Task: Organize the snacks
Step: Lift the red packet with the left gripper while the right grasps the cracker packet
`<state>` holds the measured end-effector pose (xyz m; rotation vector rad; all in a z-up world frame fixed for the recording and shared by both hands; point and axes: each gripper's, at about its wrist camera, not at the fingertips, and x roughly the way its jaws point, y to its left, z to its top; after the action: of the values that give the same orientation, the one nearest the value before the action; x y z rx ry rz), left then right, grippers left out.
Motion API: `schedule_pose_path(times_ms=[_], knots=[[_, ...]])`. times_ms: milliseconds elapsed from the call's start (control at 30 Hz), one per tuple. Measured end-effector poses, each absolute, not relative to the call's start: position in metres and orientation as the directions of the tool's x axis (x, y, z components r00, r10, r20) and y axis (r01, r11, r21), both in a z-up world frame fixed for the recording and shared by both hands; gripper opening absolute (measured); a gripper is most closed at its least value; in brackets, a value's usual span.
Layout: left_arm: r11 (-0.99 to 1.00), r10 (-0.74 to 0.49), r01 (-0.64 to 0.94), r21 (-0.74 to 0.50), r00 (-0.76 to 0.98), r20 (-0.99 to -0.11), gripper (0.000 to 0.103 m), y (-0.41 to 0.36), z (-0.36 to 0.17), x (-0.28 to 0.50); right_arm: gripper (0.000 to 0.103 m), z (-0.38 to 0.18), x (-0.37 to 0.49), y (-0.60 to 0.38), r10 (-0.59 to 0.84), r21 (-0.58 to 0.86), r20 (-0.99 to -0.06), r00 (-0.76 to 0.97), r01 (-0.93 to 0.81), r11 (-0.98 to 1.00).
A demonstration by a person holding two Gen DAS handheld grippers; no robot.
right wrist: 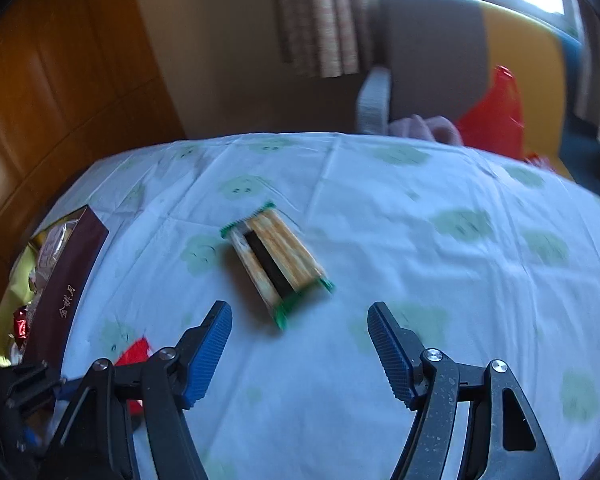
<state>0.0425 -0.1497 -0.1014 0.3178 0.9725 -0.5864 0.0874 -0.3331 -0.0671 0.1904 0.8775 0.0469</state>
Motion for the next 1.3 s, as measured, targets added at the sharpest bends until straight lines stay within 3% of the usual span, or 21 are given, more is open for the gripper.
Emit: schedule_pose_path(times_ms=[167, 333, 433, 900, 1100, 1300], knots=[[0.807, -0.342, 0.589, -0.037, 0.416, -0.843, 0.04, -0.148, -0.103, 0.047, 0.079, -0.076, 0.145, -0.315, 0.114, 0.111, -0.815, 0.568, -0.04, 0.993], [0.806, -0.356, 0.589, -0.053, 0.412, -0.839, 0.04, -0.147, -0.105, 0.049, 0.078, -0.099, 0.175, -0.301, 0.076, 0.036, -0.868, 0.49, -0.091, 0.995], [0.808, -0.356, 0.587, -0.051, 0.418, -0.836, 0.04, -0.146, -0.105, 0.048, 0.047, -0.102, 0.168, -0.295, 0.083, 0.024, -0.863, 0.498, -0.122, 0.992], [0.817, -0.334, 0.576, -0.017, 0.449, -0.829, 0.039, -0.147, -0.104, 0.042, 0.047, -0.099, 0.023, -0.305, -0.038, -0.012, -0.828, 0.559, 0.049, 0.999], [0.819, -0.314, 0.574, 0.015, 0.469, -0.825, 0.039, -0.149, -0.098, 0.038, 0.047, -0.103, 0.005, -0.302, -0.082, -0.017, -0.776, 0.626, 0.11, 0.994], [0.831, -0.322, 0.553, 0.052, 0.556, -0.766, 0.039, -0.141, -0.06, 0.025, 0.048, -0.105, 0.006, -0.301, -0.08, -0.011, -0.768, 0.636, 0.112, 0.994]])
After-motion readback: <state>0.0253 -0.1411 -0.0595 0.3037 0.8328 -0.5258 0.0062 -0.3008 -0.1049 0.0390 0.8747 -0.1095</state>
